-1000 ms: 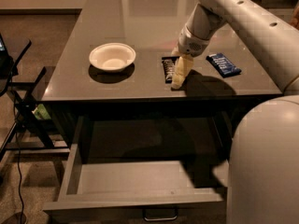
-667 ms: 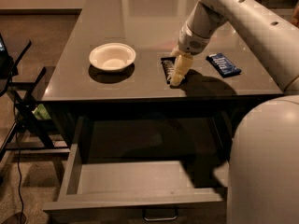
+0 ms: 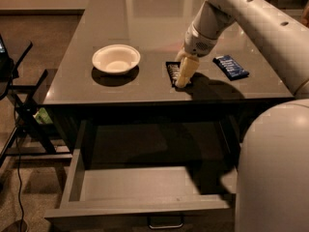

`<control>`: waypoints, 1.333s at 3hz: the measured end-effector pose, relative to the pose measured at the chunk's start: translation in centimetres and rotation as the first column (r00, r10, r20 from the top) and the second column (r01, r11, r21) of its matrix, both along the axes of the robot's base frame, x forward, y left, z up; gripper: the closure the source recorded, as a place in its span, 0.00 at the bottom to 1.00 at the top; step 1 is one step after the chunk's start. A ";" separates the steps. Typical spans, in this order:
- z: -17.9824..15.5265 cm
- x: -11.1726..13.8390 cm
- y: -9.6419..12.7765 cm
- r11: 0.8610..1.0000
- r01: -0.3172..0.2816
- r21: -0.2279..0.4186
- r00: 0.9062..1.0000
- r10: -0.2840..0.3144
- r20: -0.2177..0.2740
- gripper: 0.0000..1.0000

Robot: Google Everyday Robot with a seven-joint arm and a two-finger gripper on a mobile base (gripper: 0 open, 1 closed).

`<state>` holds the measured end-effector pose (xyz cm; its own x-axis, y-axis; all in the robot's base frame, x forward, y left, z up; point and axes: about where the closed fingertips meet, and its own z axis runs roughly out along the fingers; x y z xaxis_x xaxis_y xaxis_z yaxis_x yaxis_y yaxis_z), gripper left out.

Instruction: Place rxbar chocolate into top drawer

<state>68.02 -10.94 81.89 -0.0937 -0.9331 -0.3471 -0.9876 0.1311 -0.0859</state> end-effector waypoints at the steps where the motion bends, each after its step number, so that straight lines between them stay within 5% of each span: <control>1: 0.0 0.0 0.0 1.000 0.000 0.000 1.000 0.000 0.000 1.00; 4: 2.3 0.0 0.0 1.000 0.000 0.000 1.000 0.000 0.000 1.00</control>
Offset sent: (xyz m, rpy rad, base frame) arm -0.0068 0.0004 0.0325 -0.0011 -0.0426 -0.0197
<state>68.01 -10.94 84.18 -0.0938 -0.9331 -0.3471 -0.9876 0.1313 -0.0861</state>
